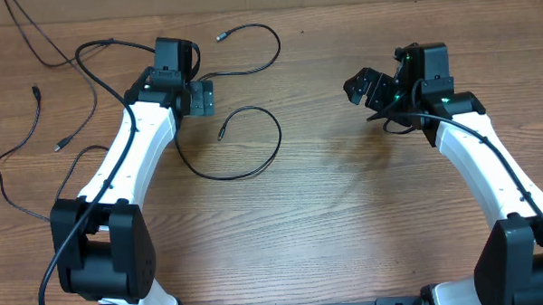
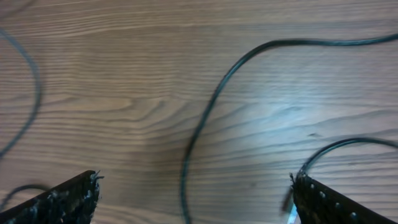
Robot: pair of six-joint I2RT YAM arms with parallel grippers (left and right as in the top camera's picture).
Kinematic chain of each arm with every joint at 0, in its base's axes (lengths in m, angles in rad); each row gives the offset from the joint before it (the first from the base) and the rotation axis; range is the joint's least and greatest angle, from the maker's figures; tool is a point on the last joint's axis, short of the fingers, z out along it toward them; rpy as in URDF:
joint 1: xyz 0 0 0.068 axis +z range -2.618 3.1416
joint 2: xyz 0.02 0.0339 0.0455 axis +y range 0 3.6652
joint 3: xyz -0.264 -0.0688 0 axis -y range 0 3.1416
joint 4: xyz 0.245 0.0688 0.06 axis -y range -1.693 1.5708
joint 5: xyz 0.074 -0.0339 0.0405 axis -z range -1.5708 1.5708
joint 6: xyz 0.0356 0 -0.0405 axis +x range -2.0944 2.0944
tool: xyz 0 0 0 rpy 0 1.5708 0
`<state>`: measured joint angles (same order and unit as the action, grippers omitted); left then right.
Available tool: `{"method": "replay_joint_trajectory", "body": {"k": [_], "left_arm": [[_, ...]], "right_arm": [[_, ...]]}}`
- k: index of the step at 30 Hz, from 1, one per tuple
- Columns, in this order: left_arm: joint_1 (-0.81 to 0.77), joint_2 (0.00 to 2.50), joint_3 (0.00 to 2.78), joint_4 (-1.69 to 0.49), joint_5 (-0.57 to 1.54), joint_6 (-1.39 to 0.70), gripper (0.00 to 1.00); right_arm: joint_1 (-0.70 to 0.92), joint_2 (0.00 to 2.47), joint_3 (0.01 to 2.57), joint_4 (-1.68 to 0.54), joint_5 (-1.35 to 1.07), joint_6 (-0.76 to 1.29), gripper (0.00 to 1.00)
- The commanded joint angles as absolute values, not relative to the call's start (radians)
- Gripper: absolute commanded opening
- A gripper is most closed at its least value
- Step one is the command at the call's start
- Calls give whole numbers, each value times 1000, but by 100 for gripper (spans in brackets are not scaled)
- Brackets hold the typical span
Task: Untangle cables
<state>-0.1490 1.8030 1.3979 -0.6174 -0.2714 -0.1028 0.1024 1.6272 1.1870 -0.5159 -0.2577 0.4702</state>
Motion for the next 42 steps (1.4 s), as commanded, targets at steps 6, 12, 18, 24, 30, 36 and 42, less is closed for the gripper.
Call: {"method": "replay_joint_trajectory", "body": {"k": [6,12,18,24,30,36,42], "left_arm": [[-126,1811,1417,-593,-346,-60,100],[-125,1811,1416,-594,-314,-59,100],[-123,1811,1416,-587,-281,-59,100],[-116,1811,1415,-584,-279,-60,100],[-117,1811,1415,-563,-231,-60,100],[-117,1831,1415,-532,-209,-60,100],[-117,1903,1415,-489,-209,-59,99]], "right_arm": [[102,1608,1187,-511,-255,463,100],[102,1608,1187,-511,-255,463,100],[102,1608,1187,-511,-255,463,100],[102,1608,1187,-511,-255,463,100],[102,1608,1187,-511,-255,463,100],[102,1608,1187,-511,-255,463,100],[102,1608,1187,-508,-255,463,100]]}}
